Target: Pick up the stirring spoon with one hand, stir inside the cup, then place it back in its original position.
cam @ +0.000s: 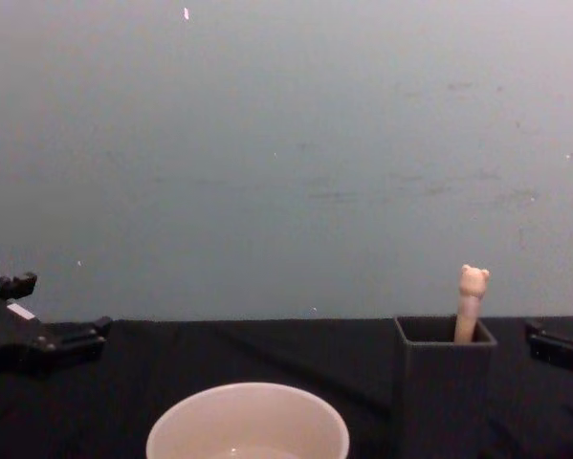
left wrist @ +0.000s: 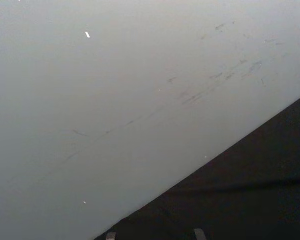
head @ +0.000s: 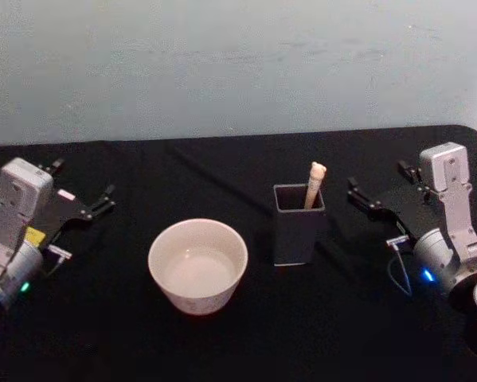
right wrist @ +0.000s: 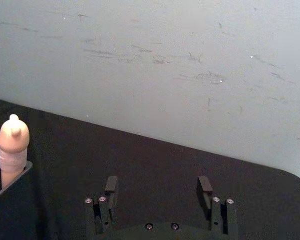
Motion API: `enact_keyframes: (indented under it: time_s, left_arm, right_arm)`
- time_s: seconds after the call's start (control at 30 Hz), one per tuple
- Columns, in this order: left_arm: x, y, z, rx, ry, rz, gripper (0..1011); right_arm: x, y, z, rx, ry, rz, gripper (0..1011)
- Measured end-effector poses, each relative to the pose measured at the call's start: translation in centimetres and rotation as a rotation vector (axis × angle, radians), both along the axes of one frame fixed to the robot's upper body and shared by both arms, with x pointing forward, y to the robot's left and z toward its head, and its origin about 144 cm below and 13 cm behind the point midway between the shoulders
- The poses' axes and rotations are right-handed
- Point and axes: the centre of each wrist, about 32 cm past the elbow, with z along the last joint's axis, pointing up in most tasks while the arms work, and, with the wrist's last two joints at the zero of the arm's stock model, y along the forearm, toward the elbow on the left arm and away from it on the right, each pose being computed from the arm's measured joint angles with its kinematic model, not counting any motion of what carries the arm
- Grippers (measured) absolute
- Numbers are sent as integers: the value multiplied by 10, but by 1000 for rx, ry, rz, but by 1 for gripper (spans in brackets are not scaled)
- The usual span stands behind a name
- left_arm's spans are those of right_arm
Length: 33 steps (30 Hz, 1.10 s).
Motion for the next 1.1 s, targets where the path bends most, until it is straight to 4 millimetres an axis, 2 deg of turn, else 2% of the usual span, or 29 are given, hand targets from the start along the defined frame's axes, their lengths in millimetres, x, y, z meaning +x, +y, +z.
enact_keyframes:
  time_s: [1.1]
  left_arm:
    - [0, 0, 0, 0, 0, 0, 1001]
  right_arm:
    - [0, 0, 0, 0, 0, 0, 1002]
